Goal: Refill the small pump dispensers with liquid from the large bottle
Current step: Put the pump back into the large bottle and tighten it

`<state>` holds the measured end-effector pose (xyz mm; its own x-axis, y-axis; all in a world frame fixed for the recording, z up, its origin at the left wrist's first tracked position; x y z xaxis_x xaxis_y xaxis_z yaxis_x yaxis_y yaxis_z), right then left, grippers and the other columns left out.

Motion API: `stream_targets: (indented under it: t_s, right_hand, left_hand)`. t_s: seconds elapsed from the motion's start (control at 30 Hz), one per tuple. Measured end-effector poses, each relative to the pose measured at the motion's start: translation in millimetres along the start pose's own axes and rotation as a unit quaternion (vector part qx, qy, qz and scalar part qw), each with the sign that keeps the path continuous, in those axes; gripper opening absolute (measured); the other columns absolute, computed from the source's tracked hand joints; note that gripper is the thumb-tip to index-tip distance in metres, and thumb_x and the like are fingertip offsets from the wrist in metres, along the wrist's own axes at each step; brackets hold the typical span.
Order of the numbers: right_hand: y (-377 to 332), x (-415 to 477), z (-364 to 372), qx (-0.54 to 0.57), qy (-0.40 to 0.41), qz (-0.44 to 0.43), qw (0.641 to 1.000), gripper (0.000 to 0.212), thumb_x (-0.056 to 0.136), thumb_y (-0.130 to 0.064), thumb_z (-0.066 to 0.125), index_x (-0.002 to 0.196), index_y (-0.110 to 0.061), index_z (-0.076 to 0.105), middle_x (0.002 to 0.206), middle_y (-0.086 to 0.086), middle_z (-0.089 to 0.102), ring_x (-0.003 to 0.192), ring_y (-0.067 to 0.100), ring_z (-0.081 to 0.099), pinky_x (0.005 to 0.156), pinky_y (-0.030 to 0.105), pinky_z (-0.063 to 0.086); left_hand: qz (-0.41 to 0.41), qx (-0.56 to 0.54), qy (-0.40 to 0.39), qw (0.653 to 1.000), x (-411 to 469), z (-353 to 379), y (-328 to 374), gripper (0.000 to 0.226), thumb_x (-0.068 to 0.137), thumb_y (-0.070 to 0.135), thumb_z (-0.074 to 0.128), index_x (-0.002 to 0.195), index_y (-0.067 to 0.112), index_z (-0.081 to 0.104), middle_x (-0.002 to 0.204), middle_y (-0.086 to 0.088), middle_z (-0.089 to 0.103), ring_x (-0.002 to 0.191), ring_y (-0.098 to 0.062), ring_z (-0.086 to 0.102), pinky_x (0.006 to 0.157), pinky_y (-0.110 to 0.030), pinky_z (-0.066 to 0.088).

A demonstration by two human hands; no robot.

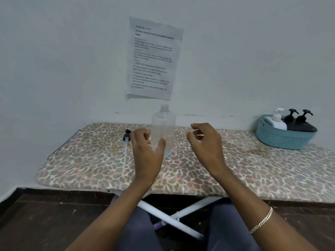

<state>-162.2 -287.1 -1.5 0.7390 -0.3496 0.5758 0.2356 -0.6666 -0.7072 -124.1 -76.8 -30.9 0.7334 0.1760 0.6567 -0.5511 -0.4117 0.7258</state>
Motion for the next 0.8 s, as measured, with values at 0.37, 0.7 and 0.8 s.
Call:
stream_targets:
  t_s: [0.37,0.7,0.8]
  right_hand:
    - [-137,34,69,0.017,-0.077,-0.211,0.974,0.027,0.097,-0.024,0.071,0.118,-0.007,0.072,0.104,0.001,0.067,0.083,0.013,0.067,0.079,0.032,0.06]
    - [-110,85,245,-0.166,-0.311,-0.012,0.936,0.035,0.088,-0.012,0.073,0.072,-0.013,0.041,0.081,0.009,0.057,0.063,0.025,0.057,0.047,0.027,0.039]
    - [-86,84,274,-0.214,-0.345,0.031,0.913,0.029,0.086,-0.007,0.075,0.072,-0.01,0.05,0.079,0.009,0.061,0.062,0.024,0.062,0.046,0.026,0.044]
  left_hand:
    - [-0.137,-0.006,-0.171,0.976,4,40,-68,0.099,0.08,0.066,0.081,0.158,0.026,0.035,0.156,0.001,0.049,0.141,-0.016,0.049,0.113,-0.038,0.048]
    - [-0.15,0.017,-0.21,0.966,3,42,-65,0.046,0.1,0.031,0.061,0.132,0.0,0.059,0.127,-0.012,0.068,0.115,-0.025,0.067,0.085,-0.018,0.044]
    - [-0.174,0.024,-0.224,0.959,-4,44,-79,0.029,0.103,0.006,0.062,0.128,-0.006,0.057,0.116,-0.01,0.059,0.114,-0.027,0.061,0.082,-0.015,0.035]
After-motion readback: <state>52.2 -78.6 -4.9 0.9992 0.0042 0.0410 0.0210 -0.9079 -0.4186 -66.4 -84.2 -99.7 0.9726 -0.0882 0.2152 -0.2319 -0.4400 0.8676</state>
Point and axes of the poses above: each hand's wrist, its own x-axis towards the middle knuckle, its own z-axis out of the palm, y = z × x, the point moved 7 cm from there along x, towards the middle knuckle
